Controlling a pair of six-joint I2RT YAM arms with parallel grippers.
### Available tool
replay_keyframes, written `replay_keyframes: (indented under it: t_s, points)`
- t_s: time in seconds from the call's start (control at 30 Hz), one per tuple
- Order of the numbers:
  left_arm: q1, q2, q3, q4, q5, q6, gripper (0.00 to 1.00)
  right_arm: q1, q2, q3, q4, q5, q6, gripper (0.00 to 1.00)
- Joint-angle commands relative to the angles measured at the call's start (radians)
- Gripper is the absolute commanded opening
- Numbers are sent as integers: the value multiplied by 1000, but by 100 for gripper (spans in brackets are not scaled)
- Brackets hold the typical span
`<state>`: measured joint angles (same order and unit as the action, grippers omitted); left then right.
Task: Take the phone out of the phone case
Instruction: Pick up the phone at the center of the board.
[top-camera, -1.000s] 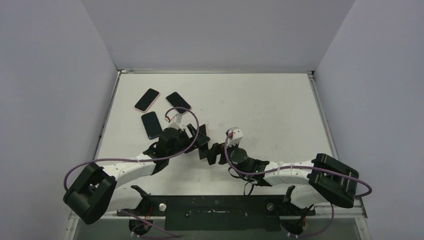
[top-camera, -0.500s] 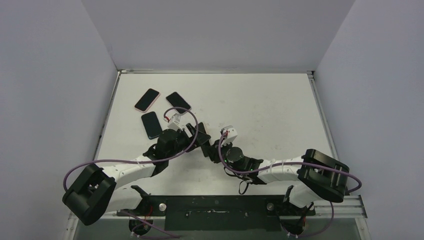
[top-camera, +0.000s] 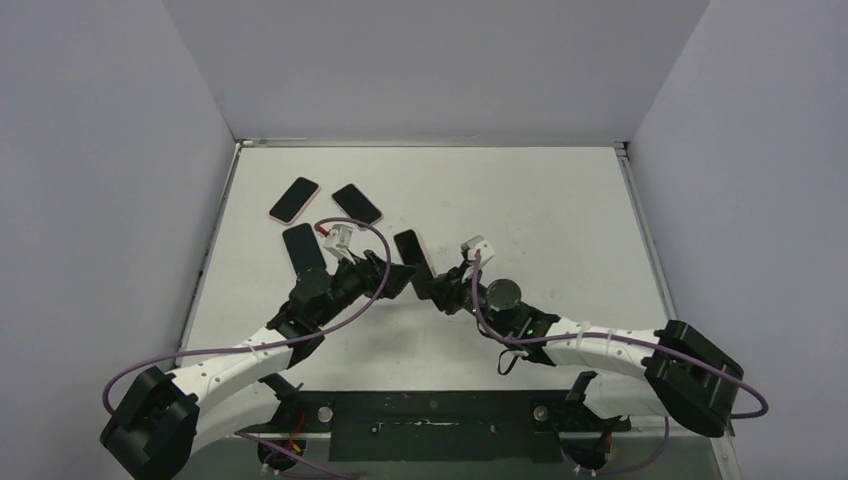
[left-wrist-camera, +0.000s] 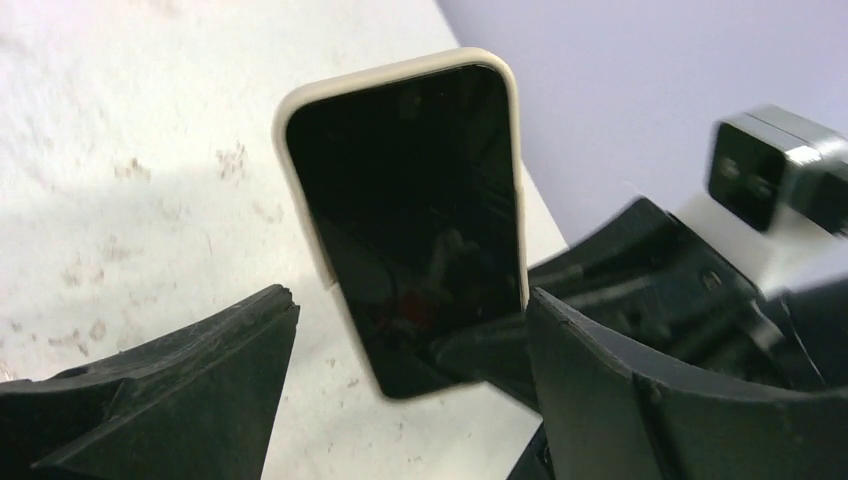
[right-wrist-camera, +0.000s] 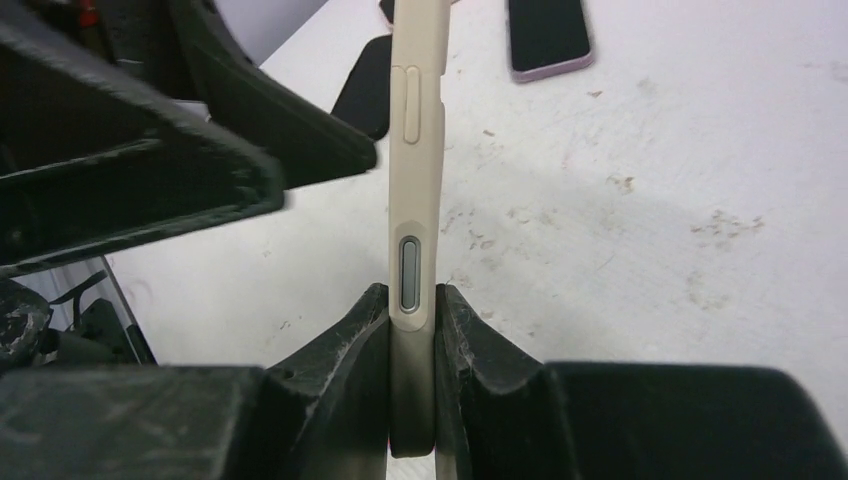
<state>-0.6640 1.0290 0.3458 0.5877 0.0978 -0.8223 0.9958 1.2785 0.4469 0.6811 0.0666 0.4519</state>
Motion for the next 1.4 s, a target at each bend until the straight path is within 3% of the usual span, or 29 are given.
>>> replay_keyframes:
  t_s: [0.0, 0.2, 0.43, 0.57, 0.97, 1.2, 1.37]
  points:
    - [18, -95, -14, 156, 72, 202, 84, -146, -157, -40, 40, -237, -23, 0]
    - [25, -99, -1, 244, 216, 229, 85, -289, -284, -38, -16, -511, -28, 0]
    - [41, -12, 38, 366, 339, 143, 85, -443, -306, -12, 25, -843, 31, 0]
    - [42, 16, 50, 430, 365, 103, 85, -502, -300, -13, 129, -973, 117, 0]
    - [43, 120, 79, 611, 376, -34, 75, -508, -227, -8, 405, -1055, 338, 0]
    - [43, 182, 87, 782, 455, -124, 60, -503, -177, -9, 468, -1067, 382, 0]
    - [43, 192, 91, 790, 474, -137, 48, -485, -144, 5, 469, -1073, 372, 0]
